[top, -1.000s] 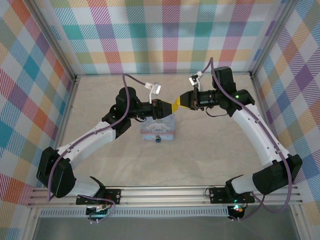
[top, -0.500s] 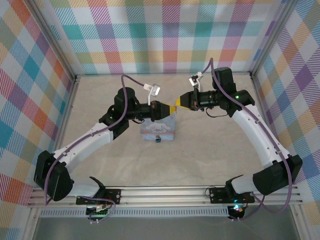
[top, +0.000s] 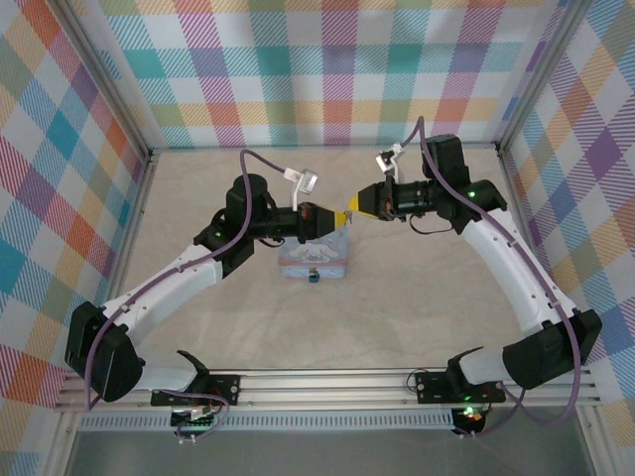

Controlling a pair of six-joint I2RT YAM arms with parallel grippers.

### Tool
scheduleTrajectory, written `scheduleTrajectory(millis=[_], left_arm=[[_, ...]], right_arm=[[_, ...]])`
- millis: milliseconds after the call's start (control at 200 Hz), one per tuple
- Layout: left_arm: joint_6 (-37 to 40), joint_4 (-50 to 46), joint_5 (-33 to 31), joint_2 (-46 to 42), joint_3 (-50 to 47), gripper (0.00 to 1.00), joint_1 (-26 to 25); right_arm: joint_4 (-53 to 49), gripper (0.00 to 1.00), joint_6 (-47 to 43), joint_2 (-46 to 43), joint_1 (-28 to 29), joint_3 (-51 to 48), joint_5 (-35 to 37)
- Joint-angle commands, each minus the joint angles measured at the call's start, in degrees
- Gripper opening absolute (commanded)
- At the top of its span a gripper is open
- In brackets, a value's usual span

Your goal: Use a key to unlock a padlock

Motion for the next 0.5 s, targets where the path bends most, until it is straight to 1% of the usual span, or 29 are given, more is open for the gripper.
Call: scheduleTrajectory(millis=[0, 70, 105, 115, 180, 230, 300, 355, 430, 495], left_arm=[[0.94, 0.41, -0.16, -1.28, 1.5, 0.0, -0.73], [0.9, -0.07, -0.73, -1.26, 1.77, 0.01, -0.73], [0.97, -0.4, -1.29, -1.28, 1.79, 0.13, -0.73], [0.98, -0.45, -1.41, -1.32, 1.75, 0.16, -0.71], [0.7, 0.3, -1.48, -1.37, 1.36, 0.24, -0.73], [0.21, 0.95, -1.63, -1.29, 1.05, 0.32, -0.73], [-0.55, 2.39, -1.38, -1.09, 0.91, 0.4, -0.73], [-1.05, 3.4, -1.13, -0.8, 0.91, 0.5, -0.77], [-1.56, 4.34, -0.63, -0.11, 1.41, 0.57, -0.81], [-1.87, 5.04, 0.07, 0.7, 2.11, 0.59, -0.95]], right_arm=[[1.78, 0.03, 0.26, -1.68, -0.18, -0.6, -1.48], [1.94, 0.03, 0.48, -1.86, -0.18, -0.75, -1.44], [2.03, 0.03, 0.57, -1.91, -0.18, -0.73, -1.41], [2.11, 0.03, 0.61, -1.94, -0.18, -0.72, -1.51], [2.21, 0.03, 0.78, -1.9, -0.18, -0.55, -1.66], [2.39, 0.03, 0.95, -1.86, -0.18, -0.53, -1.89], [2.7, 0.03, 1.22, -1.86, -0.18, -0.49, -2.18], [2.91, 0.03, 1.36, -1.86, -0.18, -0.59, -2.41], [3.26, 0.03, 1.61, -1.86, -0.18, -0.79, -2.75], [3.39, 0.03, 1.86, -1.86, -0.18, -0.93, -2.89]])
